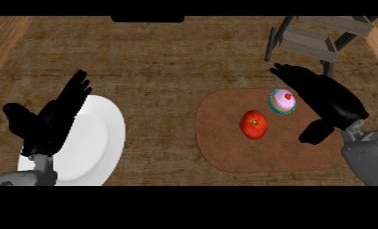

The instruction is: Pick the cupcake from the cutting board and place it in the tiered basket

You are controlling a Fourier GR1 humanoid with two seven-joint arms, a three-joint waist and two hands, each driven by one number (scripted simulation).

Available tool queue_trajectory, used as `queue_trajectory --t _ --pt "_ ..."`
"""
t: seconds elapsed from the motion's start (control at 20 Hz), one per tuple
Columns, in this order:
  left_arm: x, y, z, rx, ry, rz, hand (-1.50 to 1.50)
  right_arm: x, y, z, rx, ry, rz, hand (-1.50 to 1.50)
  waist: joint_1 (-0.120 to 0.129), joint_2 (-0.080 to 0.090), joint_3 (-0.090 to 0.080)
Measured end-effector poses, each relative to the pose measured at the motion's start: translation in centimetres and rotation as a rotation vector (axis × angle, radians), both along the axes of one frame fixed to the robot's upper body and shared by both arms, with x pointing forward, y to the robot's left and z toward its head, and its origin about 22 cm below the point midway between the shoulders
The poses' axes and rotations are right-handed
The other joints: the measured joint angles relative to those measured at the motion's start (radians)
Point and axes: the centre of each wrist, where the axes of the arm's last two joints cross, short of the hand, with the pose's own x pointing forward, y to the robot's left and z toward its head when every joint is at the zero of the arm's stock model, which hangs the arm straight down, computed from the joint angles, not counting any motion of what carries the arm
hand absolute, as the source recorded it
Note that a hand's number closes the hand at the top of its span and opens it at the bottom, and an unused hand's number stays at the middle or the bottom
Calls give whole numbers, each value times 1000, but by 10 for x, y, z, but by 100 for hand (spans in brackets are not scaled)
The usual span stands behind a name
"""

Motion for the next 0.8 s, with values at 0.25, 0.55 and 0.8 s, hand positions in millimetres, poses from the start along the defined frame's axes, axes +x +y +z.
queue_trajectory --t 0.25,0.55,0.8 --pt "0 6 0 0 -4 5 0 10 -4 -8 -21 -21 -1 -150 -1 0 0" --pt "7 7 3 4 -6 2 0 20 -8 -18 -91 88 31 150 -1 -1 -1" --pt "3 0 2 0 -3 3 0 21 -5 -29 -155 48 87 150 1 -6 -5"
